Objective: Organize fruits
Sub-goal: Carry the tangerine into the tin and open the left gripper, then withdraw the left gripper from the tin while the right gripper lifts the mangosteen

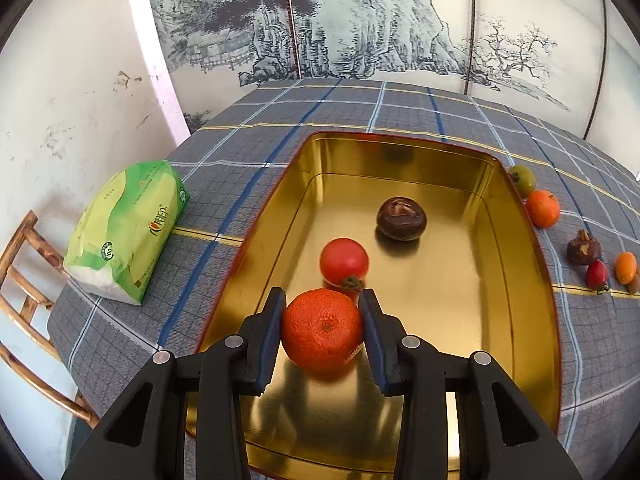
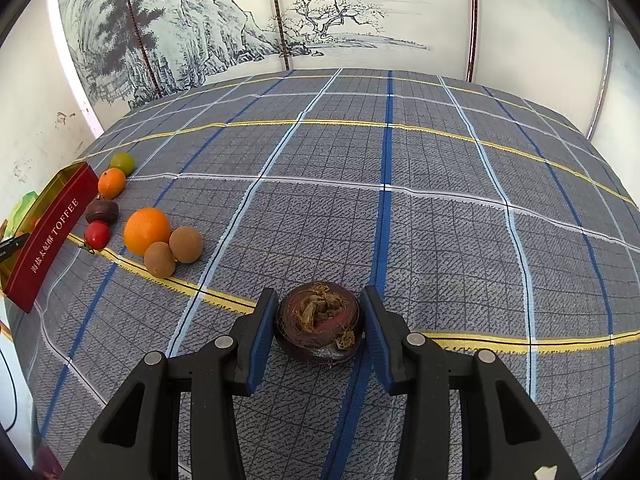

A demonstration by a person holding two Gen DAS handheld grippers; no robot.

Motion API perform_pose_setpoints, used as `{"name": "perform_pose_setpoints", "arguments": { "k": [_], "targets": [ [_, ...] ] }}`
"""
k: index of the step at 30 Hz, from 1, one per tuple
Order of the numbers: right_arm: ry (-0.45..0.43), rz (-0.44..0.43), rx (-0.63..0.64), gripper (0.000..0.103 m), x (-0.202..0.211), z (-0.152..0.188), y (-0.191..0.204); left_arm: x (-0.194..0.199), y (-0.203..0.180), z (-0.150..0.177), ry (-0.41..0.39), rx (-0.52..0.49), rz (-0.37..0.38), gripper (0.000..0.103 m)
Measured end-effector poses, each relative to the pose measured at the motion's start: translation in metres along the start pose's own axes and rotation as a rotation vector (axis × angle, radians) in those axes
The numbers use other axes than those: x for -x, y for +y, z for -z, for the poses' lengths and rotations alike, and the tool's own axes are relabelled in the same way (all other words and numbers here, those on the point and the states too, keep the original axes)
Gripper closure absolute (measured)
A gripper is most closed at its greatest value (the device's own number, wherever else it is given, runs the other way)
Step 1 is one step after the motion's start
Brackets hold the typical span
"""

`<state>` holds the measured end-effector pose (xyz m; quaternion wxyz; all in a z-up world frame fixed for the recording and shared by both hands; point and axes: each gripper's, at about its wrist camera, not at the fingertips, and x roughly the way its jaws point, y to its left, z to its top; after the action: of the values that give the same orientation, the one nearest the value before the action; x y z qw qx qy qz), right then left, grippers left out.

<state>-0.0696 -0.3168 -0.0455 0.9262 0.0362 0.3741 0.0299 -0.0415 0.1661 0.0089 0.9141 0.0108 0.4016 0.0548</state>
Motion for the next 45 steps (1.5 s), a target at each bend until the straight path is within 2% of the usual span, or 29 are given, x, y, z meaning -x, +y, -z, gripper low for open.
{"name": "perform_pose_setpoints", "arguments": {
  "k": [22, 31, 34, 36, 39, 43, 45],
  "targets": [
    [0.005, 0.018, 0.018, 0.062, -0.002, 0.001, 0.002, -0.009, -0.004, 0.004, -0.012, -0.052, -0.020, 0.064],
    [0.008, 0.033, 0.032, 0.062, -0.001, 0.001, 0.003, -0.006, -0.007, 0.005, -0.059, -0.084, -0.005, 0.063],
    [0.009, 0.042, 0.041, 0.062, 0.000, 0.002, 0.001, -0.002, -0.007, 0.004, -0.081, -0.077, 0.016, 0.054],
    [0.010, 0.048, 0.047, 0.062, 0.001, 0.002, 0.000, 0.003, -0.006, 0.003, -0.110, -0.070, 0.017, 0.045],
    [0.010, 0.048, 0.047, 0.062, 0.001, 0.002, -0.001, 0.011, -0.002, 0.000, -0.158, -0.050, 0.036, 0.038],
    [0.010, 0.047, 0.047, 0.062, 0.000, 0.002, 0.002, 0.013, 0.007, -0.003, -0.162, 0.004, 0.138, 0.037],
    [0.011, 0.050, 0.049, 0.062, 0.000, 0.002, 0.001, 0.011, 0.008, -0.005, -0.137, 0.003, 0.145, 0.037]
  ]
}}
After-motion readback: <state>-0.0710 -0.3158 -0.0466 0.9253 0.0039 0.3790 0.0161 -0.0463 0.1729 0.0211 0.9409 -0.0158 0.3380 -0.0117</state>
